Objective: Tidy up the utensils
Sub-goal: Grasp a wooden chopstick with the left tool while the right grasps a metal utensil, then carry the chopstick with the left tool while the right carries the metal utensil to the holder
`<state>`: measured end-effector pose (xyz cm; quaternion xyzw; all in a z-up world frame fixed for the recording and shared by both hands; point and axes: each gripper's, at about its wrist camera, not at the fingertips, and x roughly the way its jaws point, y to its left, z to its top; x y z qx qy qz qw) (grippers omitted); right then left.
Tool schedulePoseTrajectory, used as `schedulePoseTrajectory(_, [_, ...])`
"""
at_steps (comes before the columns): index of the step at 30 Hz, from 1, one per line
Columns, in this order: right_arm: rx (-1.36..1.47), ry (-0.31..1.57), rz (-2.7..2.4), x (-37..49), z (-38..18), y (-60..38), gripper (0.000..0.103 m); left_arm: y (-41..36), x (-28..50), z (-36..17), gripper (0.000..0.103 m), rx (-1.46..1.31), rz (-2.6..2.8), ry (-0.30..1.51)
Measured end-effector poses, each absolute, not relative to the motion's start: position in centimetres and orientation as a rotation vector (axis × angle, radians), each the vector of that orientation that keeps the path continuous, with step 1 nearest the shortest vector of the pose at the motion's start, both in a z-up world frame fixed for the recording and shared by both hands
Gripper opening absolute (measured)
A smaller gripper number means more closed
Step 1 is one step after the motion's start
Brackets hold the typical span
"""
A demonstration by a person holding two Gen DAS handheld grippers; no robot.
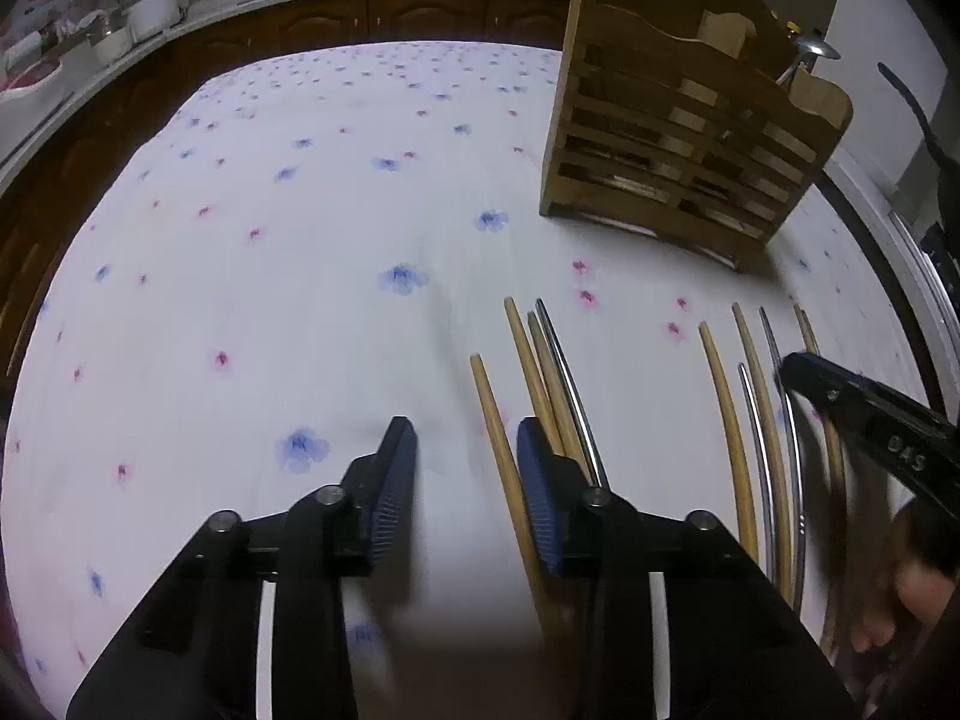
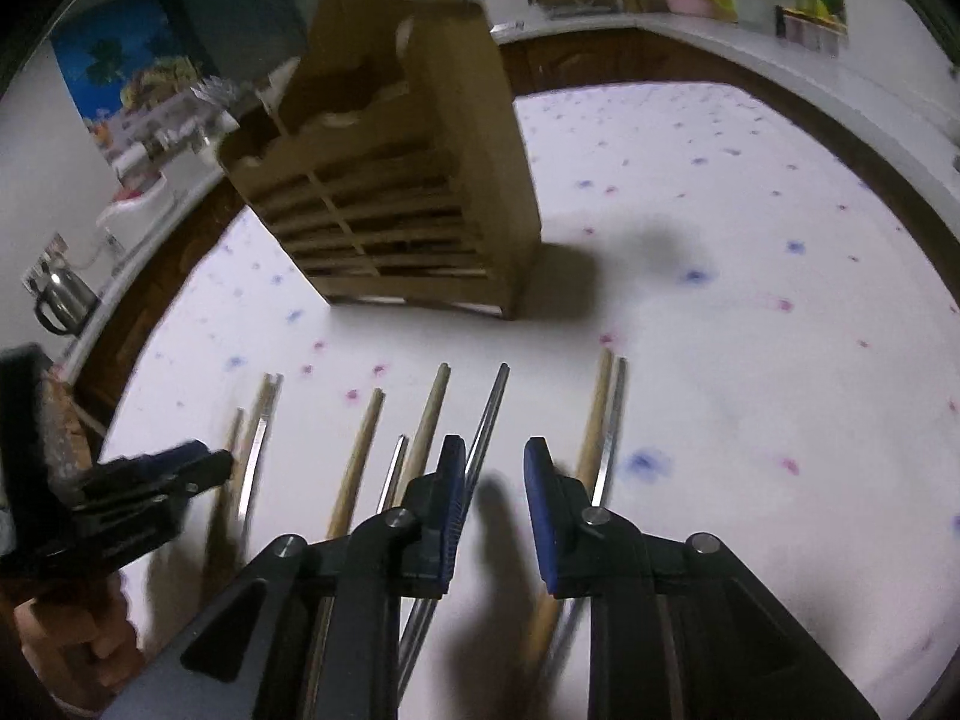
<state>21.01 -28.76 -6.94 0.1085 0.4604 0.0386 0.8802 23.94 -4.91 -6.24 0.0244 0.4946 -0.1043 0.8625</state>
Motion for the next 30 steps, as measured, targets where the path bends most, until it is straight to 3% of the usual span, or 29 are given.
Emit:
schedulePoseTrajectory(4, [0.148,0.945,0.061,22.3,-7.2,-27.6,0.023,-5.6,24.2,-6.5,0.015,0.108,-0.216,0.998])
schedulePoseTrajectory(7, [0.097,0.932,0.042,22.7,-7.4,-27.1,0.016,-6.2,24.3,-6.5,0.009,0.137,-0.218,0.979])
schedulePoseTrajectory(8, [0.089,0.930,0.033,22.6,-7.5,-27.2,0.009,-6.1,24.4,-6.5,0.008,0.132,-0.219,0.981])
schedulePoseTrajectory(12, [0.167,0.941,0.056,22.3,-7.3,-28.3,0.005,-4.6,24.4,-6.0,0.005,0.039,-0.244,0.988])
schedulePoseTrajectory(30, [0.295,0.720,0.206,15.3,2.2,-28.6,0.004,0.0,17.9,3.4,0.005,-0.214,-0.399,0.821])
